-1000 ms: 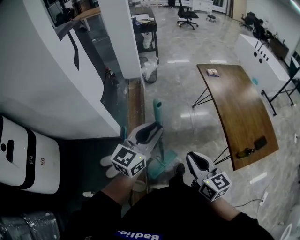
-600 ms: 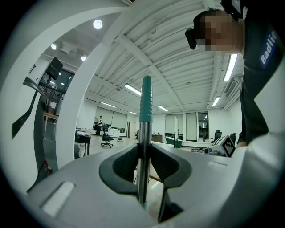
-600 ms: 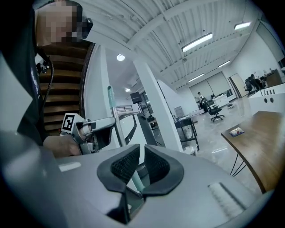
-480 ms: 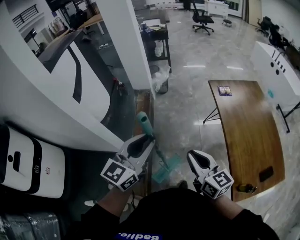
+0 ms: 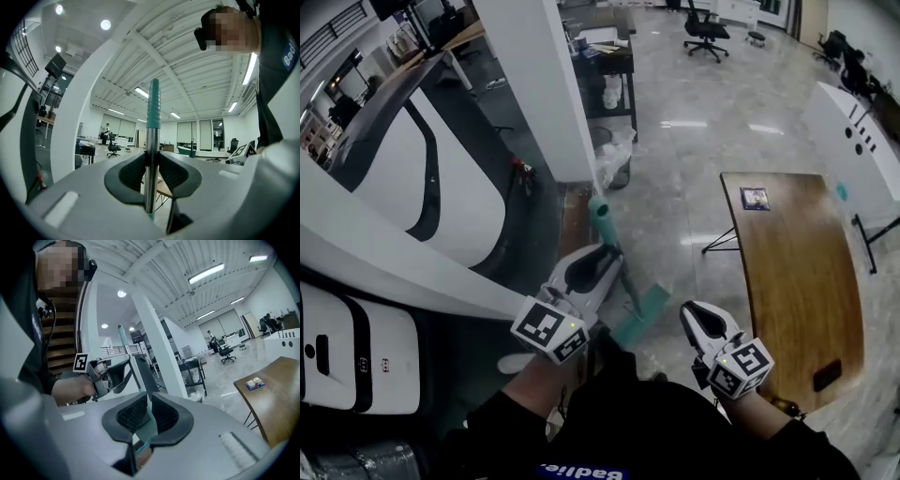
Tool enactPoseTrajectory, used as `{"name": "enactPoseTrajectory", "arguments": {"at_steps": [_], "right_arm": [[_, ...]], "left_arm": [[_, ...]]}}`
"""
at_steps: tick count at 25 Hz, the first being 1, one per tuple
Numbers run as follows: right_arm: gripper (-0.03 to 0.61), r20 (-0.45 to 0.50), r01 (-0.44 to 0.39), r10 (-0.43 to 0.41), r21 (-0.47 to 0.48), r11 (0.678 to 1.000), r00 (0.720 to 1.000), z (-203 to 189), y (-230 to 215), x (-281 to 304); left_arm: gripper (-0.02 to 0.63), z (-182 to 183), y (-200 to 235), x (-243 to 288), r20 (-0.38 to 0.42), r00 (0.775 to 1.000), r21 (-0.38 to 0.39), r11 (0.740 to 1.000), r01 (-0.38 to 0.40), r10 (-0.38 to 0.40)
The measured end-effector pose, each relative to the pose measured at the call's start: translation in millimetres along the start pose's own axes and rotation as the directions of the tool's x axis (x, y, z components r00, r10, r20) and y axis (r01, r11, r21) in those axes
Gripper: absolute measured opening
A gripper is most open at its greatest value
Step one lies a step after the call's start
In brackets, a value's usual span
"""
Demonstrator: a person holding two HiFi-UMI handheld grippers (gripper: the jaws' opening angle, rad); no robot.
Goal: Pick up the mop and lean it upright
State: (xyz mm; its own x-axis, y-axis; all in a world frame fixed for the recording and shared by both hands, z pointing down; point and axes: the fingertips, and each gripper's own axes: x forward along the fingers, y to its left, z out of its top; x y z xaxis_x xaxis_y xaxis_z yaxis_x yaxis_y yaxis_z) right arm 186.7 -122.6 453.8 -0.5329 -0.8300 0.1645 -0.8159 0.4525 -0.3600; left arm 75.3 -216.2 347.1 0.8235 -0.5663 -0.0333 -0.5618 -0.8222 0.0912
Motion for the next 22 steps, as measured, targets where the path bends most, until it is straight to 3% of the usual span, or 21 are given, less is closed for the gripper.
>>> {"name": "enactPoseTrajectory", "arguments": {"at_steps": [11, 22], "right_arm": [[0.038, 0.027, 0.174, -0.173, -0.026, 0.984, 0.985, 51.1, -35.3, 122.3], [0.038, 0.041, 0.222, -0.22, -0.041, 0.974, 0.975, 75.6, -64.8, 201.0]], "left_arm": [[0.109, 2.1, 115.8, 85.4, 0.018, 0.985, -0.026, 0.984, 0.175, -0.174], [0.109, -26.5, 218.3, 130.5, -0.026, 0.988, -0.046, 0.987, 0.152, -0.153]]}}
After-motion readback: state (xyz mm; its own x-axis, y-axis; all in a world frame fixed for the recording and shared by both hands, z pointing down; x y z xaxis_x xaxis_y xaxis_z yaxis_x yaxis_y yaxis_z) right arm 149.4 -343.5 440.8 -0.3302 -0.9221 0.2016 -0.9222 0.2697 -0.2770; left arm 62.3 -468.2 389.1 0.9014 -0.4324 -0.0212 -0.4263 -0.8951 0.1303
